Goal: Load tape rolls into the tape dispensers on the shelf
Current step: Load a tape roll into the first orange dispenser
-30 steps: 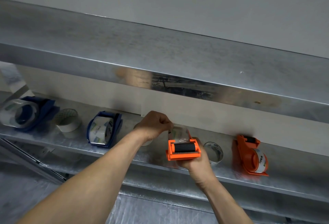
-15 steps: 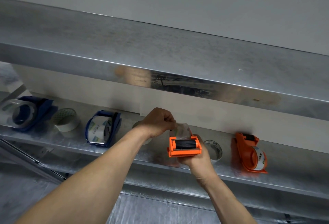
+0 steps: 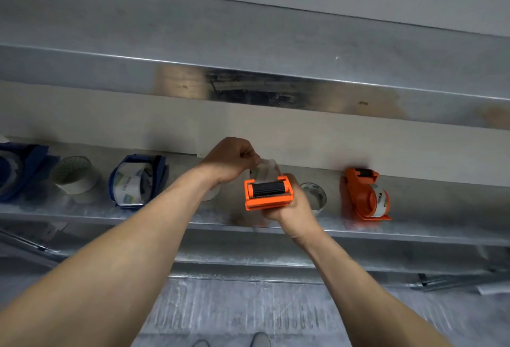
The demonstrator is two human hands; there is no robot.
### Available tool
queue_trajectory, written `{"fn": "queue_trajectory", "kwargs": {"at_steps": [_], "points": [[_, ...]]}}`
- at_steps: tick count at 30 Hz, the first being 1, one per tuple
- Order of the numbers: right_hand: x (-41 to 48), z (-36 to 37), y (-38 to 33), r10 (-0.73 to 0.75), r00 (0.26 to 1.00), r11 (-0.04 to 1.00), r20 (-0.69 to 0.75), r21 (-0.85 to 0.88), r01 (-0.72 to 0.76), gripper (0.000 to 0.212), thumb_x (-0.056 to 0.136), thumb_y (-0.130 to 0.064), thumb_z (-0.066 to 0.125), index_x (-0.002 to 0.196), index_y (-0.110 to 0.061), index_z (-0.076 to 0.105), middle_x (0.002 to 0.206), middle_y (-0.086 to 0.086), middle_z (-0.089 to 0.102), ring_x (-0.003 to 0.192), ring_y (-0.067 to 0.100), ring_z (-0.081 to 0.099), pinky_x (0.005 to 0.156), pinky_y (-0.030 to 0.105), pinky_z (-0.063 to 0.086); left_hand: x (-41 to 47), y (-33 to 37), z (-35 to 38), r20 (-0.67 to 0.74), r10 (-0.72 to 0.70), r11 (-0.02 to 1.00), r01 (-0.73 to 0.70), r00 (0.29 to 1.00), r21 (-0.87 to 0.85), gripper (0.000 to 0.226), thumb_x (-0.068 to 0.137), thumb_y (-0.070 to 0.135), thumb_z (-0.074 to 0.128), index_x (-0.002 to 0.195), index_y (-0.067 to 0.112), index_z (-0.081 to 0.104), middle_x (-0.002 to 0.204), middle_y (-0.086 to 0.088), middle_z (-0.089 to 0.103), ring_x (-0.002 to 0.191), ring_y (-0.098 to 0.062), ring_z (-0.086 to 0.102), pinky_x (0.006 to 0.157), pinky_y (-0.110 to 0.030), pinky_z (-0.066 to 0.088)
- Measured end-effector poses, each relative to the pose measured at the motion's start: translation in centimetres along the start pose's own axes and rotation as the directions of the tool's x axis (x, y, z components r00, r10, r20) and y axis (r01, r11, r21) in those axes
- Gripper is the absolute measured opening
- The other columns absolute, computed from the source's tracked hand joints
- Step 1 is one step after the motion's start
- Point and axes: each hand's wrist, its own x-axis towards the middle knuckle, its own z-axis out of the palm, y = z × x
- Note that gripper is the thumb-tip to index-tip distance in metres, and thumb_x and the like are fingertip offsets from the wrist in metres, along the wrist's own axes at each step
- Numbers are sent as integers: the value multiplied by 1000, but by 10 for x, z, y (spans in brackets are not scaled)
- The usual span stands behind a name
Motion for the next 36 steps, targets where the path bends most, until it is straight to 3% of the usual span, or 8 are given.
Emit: {"fn": "queue_trajectory", "kwargs": {"at_steps": [4, 9, 15, 19, 24, 28, 32, 36], "points": [[0, -5, 4, -3, 1000, 1000, -3, -19, 3, 54, 49, 3, 71, 96, -15, 52, 79, -7, 63, 65, -4, 59, 64, 16, 47, -1, 5, 0, 10, 12, 1000, -12, 1000, 14, 12, 85, 22, 71, 76, 16, 67, 99, -9, 74, 99, -27, 68, 93, -53, 53], [-4, -7, 8, -2, 1000, 1000, 2, -29, 2, 60, 49, 4, 75, 105, -2, 53, 82, -4, 63, 67, -2, 60, 64, 15, 47, -6, 11, 5, 26, 13, 998, -14, 1000, 58, 11, 81, 26, 76, 83, 16, 73, 94, 0, 74, 93, -19, 69, 93, -44, 54], [-12, -8, 6, 8, 1000, 998, -22, 56, -7, 60, 47, 8, 73, 98, -16, 52, 82, -5, 66, 69, -1, 63, 67, 19, 50, -7, 19, 8, 43, 28, 994, -33, 999, 106, 11, 85, 25, 72, 84, 14, 73, 96, 6, 74, 93, -14, 68, 92, -41, 54], [-18, -3, 3, 15, 1000, 993, -20, 117, -13, 65, 43, 5, 76, 100, -13, 52, 79, -5, 68, 68, 3, 64, 65, 20, 51, -8, 20, 4, 30, 38, 990, -41, 999, 138, 20, 84, 31, 72, 79, 12, 68, 82, -1, 68, 81, -18, 64, 77, -37, 51], [-22, 5, 3, 16, 1000, 990, -23, 137, -13, 70, 43, 4, 78, 105, -14, 52, 87, 0, 70, 74, 7, 67, 68, 21, 53, -11, 15, 5, -23, 49, 991, -46, 999, 128, 15, 93, 14, 59, 79, 13, 59, 79, -1, 64, 76, -17, 60, 72, -35, 48], [-20, 3, 4, 23, 1000, 991, -3, 131, -22, 70, 49, 13, 79, 109, -13, 53, 84, -3, 71, 72, 3, 68, 67, 16, 52, -15, 24, 7, -76, 91, 993, -85, 993, 77, 16, 94, 12, 56, 78, 13, 57, 75, 6, 67, 72, -1, 63, 68, -25, 48], [-23, 5, 8, 42, 999, 989, 5, 143, -42, 68, 57, 11, 81, 117, -5, 55, 95, 8, 73, 80, 8, 71, 69, 19, 54, -17, 23, 3, -37, 77, 997, -78, 996, -6, 13, 94, 11, 56, 82, 8, 58, 83, -7, 74, 82, -20, 72, 87, -48, 55], [-24, 9, 11, 73, 997, 984, 12, 161, -73, 59, 56, -4, 82, 111, -5, 63, 91, 5, 76, 83, 12, 73, 69, 22, 57, -20, 27, 0, -44, 79, 997, -78, 996, 12, 12, 95, 12, 55, 87, 4, 59, 77, -4, 72, 77, -20, 70, 86, -50, 55]]}}
